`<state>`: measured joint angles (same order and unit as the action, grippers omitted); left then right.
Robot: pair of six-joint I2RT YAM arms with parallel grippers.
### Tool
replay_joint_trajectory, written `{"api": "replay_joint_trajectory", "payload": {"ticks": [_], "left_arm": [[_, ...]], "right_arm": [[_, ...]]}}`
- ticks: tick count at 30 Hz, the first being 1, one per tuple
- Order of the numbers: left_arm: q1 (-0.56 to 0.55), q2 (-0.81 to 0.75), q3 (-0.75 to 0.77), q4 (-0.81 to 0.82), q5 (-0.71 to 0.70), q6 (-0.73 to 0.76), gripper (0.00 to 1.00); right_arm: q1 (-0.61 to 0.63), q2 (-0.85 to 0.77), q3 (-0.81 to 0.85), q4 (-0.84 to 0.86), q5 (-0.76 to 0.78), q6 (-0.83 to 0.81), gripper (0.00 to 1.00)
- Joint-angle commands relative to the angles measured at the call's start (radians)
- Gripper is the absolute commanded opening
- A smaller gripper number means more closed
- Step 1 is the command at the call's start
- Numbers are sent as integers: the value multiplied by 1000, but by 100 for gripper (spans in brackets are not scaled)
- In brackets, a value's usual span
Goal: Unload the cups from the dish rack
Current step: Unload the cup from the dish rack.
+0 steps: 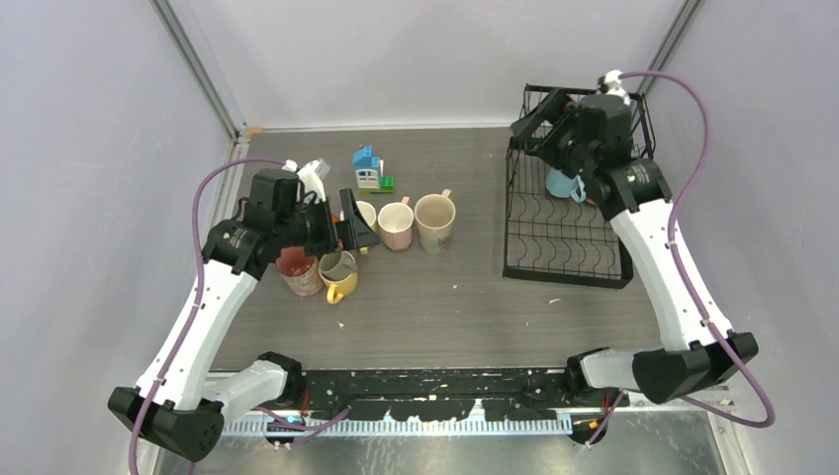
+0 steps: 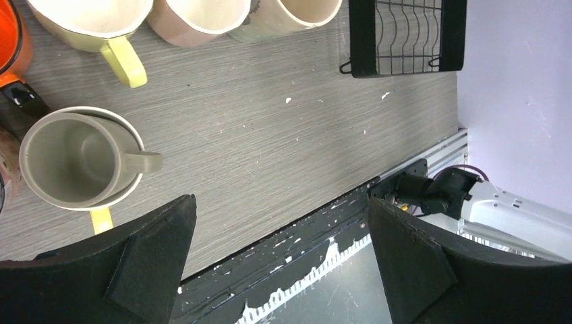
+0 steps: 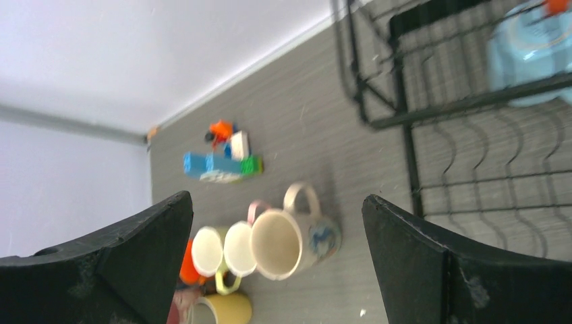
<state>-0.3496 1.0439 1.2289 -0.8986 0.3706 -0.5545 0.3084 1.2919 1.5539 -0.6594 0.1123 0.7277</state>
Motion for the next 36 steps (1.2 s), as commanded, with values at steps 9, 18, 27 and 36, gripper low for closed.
{"api": "replay_joint_trajectory", "payload": {"ticks": [9,18,27,36], "left_arm": [[-24,-16,11,44,65,27,100],[-26,-7,5,39,59,35,100],[-28,21,19,30,51,38,100],[-28,24,19,26,47,36,100]], "right_arm": [[-197,280,339,1,145,-148,100],[-273,526,606,-92,235,-282,100],[-363,684,742,-166,194,-336,100],[-381,755,801,-255,140,-395,97]]}}
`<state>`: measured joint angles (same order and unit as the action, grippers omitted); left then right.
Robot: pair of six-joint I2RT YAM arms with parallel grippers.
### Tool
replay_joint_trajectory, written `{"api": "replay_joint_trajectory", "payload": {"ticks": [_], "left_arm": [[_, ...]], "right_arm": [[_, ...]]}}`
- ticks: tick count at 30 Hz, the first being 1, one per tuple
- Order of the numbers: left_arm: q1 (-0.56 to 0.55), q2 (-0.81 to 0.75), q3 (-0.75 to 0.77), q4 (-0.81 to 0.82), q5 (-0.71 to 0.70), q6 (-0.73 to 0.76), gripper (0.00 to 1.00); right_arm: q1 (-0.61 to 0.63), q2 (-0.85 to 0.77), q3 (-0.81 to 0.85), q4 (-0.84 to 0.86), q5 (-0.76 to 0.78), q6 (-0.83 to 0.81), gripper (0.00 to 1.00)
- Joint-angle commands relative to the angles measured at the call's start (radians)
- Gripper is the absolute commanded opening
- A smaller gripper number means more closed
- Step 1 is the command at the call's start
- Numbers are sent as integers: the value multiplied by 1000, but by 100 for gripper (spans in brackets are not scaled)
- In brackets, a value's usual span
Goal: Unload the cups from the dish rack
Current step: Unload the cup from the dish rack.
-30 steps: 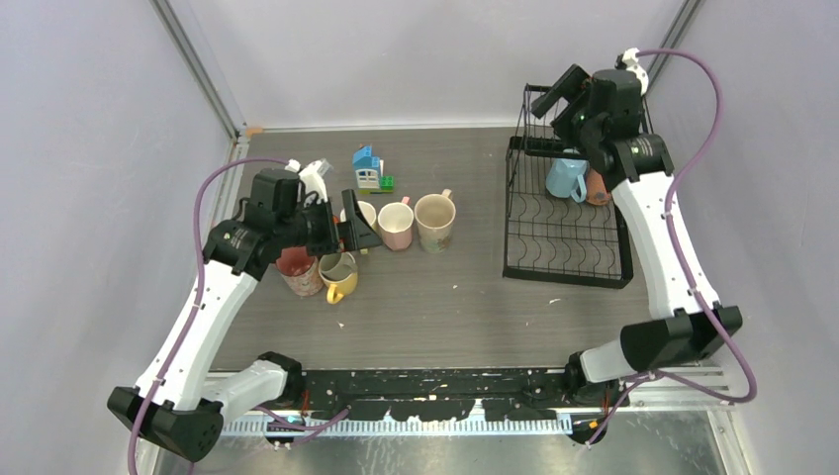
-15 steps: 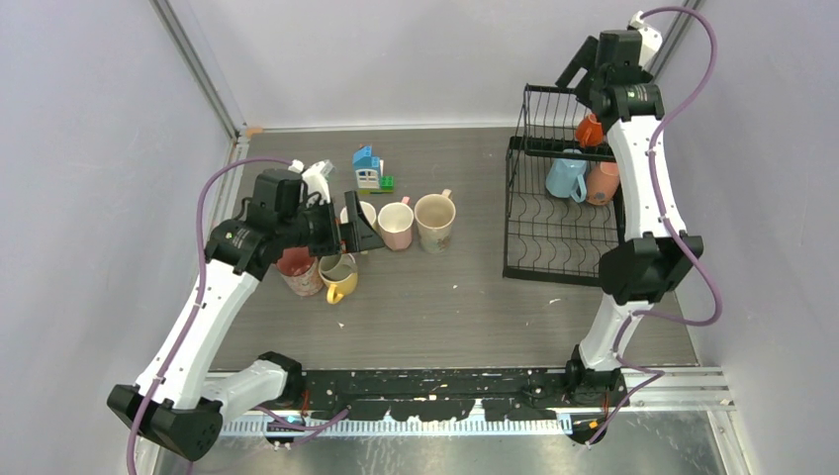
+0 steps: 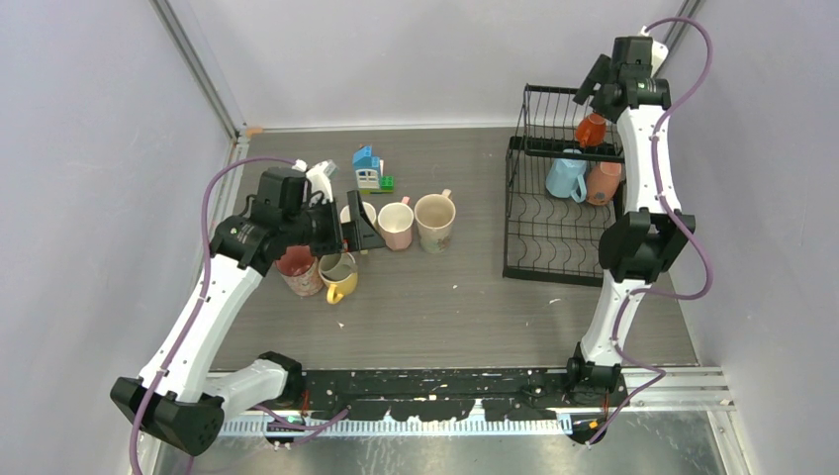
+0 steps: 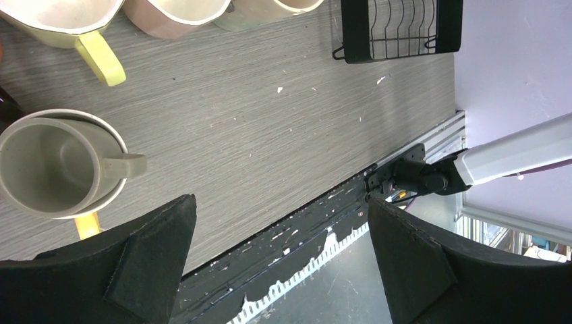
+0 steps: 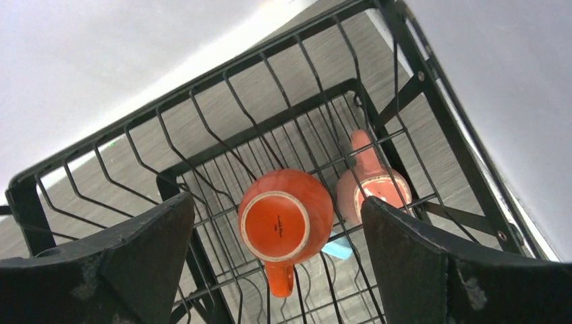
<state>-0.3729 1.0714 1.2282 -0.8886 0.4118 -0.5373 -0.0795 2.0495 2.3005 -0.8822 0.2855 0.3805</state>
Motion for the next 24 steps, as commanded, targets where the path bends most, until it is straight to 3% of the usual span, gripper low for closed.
{"api": "replay_joint_trajectory", "payload": {"ticks": [1,8,24], "left_arm": [[-4,-3,19,16,7,19,100],[-4,-8,12,11,5,18,100],[-4,-3,3,15,6,11,100]], "right_arm": [[7,1,54,-37,-43,-54,96],[7,40,65,-85,-59,-76,84],[14,99,115,-137,-14,-100,68]]}}
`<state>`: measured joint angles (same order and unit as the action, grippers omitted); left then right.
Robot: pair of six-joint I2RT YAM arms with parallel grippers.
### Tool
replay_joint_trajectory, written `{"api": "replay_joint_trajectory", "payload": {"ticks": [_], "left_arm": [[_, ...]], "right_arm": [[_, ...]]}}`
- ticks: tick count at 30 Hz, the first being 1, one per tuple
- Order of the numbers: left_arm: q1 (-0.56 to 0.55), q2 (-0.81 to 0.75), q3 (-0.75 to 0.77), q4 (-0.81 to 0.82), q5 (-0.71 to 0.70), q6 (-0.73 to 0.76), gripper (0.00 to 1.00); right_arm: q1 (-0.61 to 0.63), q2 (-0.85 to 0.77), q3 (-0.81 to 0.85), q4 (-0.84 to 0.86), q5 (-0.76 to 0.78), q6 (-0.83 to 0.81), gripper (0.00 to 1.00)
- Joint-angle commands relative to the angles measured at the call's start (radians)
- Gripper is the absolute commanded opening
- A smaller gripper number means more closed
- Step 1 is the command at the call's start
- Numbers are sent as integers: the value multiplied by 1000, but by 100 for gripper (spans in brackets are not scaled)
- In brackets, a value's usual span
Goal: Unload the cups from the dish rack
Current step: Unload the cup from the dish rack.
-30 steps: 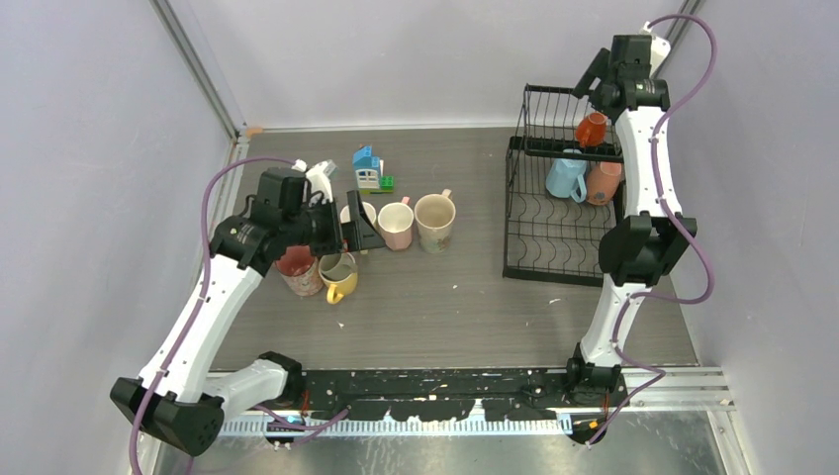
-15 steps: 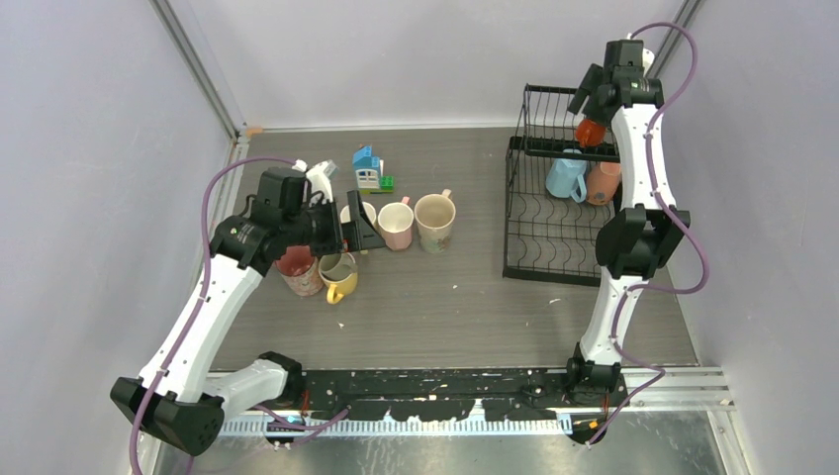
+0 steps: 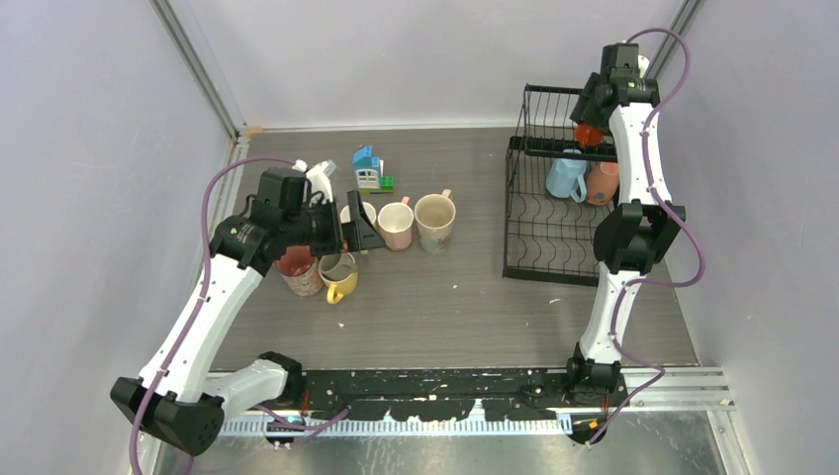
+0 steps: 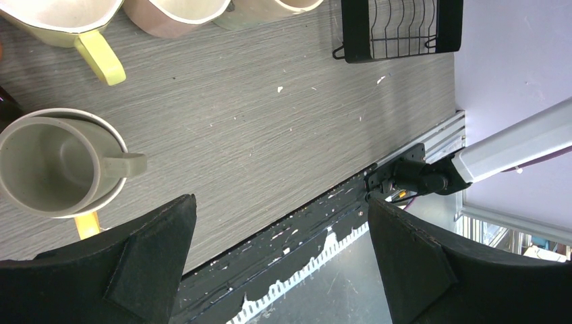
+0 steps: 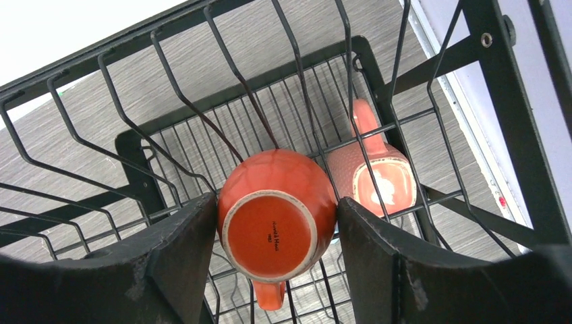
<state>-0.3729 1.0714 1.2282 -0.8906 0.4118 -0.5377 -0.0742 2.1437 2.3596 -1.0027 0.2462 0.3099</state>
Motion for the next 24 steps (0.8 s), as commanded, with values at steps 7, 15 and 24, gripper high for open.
{"api": "replay_joint_trajectory", "payload": {"ticks": [7,15,24], "left_arm": [[-5,7,4,17,6,14,100],[-4,10,0,21,8,13,100],[-4,16,-2,22,10,15,100]], "right_arm": [[20,4,63,-29,45,-54,73],[28,8,74,-42,52,-63,66],[31,9,125,-64,48,-56,46]]}}
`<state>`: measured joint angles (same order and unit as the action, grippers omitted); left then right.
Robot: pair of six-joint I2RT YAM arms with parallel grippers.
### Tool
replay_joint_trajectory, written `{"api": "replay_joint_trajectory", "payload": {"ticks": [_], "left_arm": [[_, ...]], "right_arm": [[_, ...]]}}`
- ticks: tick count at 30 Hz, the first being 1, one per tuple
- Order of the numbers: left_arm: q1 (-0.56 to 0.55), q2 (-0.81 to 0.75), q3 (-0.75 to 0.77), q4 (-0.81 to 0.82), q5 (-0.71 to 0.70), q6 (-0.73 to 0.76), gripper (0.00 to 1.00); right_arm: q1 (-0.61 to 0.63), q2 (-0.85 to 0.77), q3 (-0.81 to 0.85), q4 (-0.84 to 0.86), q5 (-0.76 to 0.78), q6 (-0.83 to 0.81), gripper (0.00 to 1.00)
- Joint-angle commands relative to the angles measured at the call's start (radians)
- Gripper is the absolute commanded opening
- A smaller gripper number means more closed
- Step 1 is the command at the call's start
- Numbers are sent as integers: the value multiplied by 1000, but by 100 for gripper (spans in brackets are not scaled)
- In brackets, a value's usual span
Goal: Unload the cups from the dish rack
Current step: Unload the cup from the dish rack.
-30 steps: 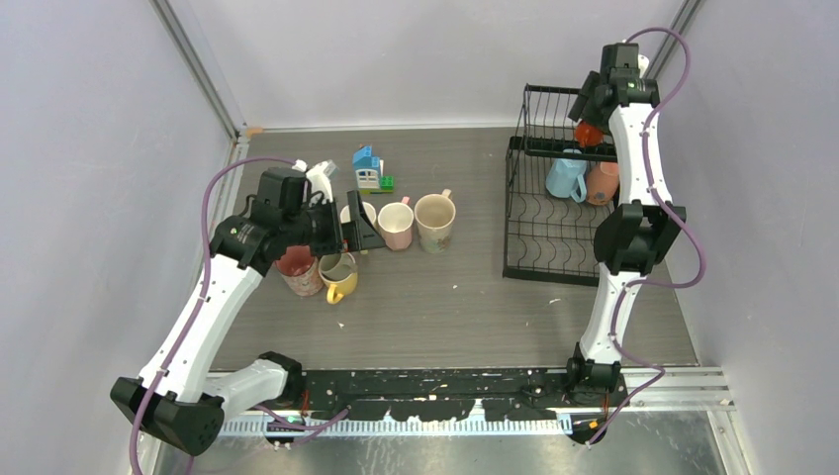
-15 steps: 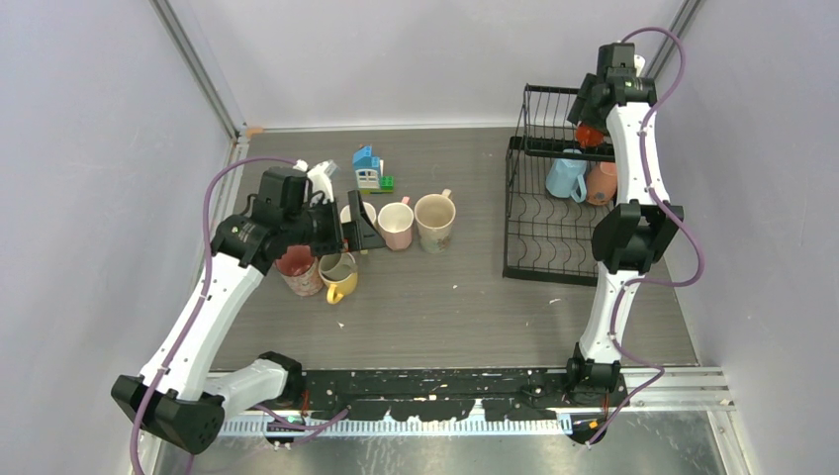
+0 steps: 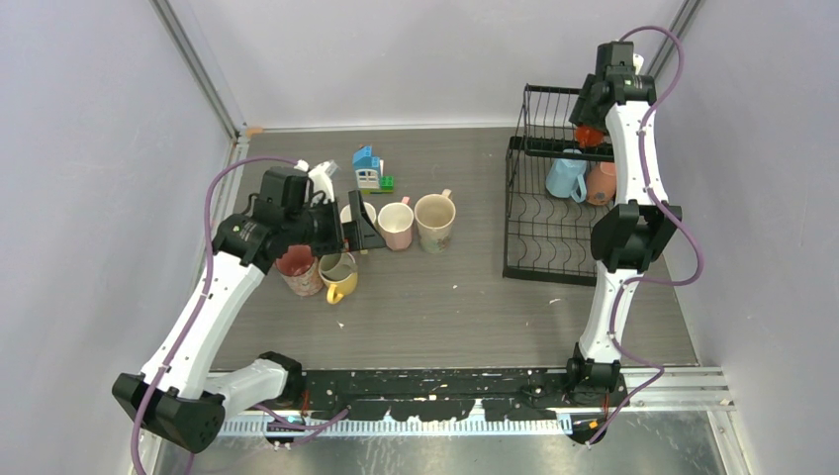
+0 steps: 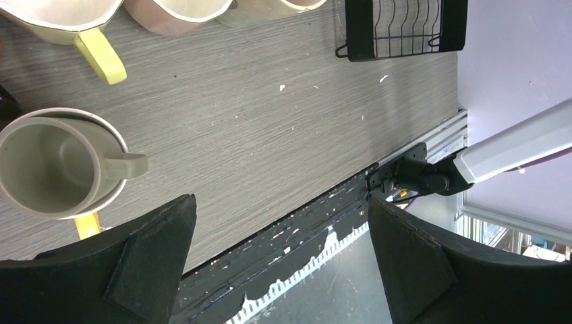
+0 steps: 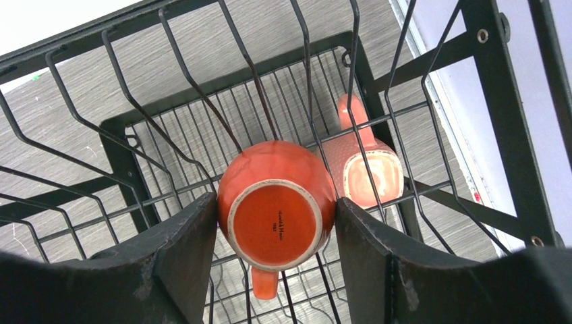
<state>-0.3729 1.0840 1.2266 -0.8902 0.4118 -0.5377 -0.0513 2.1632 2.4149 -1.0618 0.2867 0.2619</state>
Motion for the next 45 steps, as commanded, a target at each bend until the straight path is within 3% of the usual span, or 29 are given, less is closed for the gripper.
{"api": "replay_joint_trajectory", "payload": {"ticks": [1,12,31,40,45], "left_arm": [[-5,4,-2,22,9,15,100],[-4,9,-9,33,18,9,100],[-4,9,-24,51,34,-6,100],[-4,3,-28,77,40,-31,100],[-4,-4,-37,108,48,-59,100]], "right_arm": [[8,-14,78,-5,9,-7,45],[8,-63,101,28,9,21,38],[8,-150,80,87,-18,60,37],[11,-231,40,84,-122,125,36],[23,-318,-72,130,-217,185,36]]}}
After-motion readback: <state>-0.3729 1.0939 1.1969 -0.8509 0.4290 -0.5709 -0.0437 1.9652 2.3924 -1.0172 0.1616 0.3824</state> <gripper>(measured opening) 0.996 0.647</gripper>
